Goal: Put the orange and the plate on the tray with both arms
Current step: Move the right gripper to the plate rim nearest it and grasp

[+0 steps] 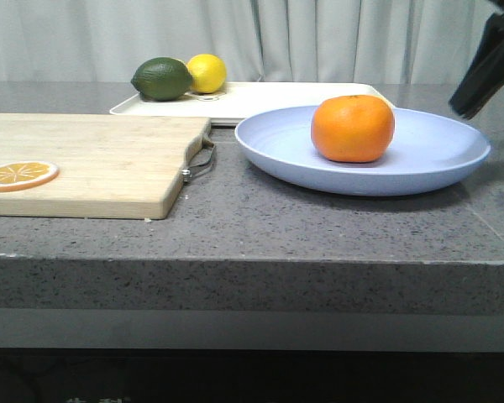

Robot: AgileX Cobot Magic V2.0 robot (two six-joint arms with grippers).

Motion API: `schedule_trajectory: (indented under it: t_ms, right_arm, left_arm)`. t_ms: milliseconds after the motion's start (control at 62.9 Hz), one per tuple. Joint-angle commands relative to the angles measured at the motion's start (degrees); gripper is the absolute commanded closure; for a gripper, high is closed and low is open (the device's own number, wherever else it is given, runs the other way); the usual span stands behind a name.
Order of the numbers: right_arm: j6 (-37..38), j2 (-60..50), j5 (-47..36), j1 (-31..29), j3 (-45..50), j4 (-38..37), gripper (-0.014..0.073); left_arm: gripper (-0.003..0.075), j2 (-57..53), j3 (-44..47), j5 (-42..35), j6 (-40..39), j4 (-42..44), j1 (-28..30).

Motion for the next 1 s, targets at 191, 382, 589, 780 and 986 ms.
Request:
schedule_trajectory:
  t_ms: [191, 382, 589, 780, 986]
  right_arm:
    - [-0.84, 1.35, -3.41, 1.86, -2.01, 4.8, 0.0073]
    - [-0.84, 1.42, -3.7, 1.86, -2.01, 5.15, 0.0347]
    - [-0.84, 1.42, -4.02, 1.74, -2.01, 5.15, 0.0524]
    - [-0.84, 1.42, -4.19, 1.75, -2.01, 5.15, 0.0611]
    - [-0.84, 1.42, -4.39, 1.75, -2.01, 5.15, 0.0662]
  left_arm:
    - [0.0068, -0.25, -1.55, -4.52, -0.48, -0.6, -0.19]
    - [0.0068, -0.25, -1.55, -4.52, -0.48, -0.6, -0.19]
    - [0.0068, -0.25, -1.55, -4.52, -0.48, -0.6, -0.19]
    - [0.0068, -0.25, -1.55, -4.52, -0.48, -0.6, -0.19]
    - [0.0068, -0.25, -1.55, -4.52, -0.48, -0.6, -0.19]
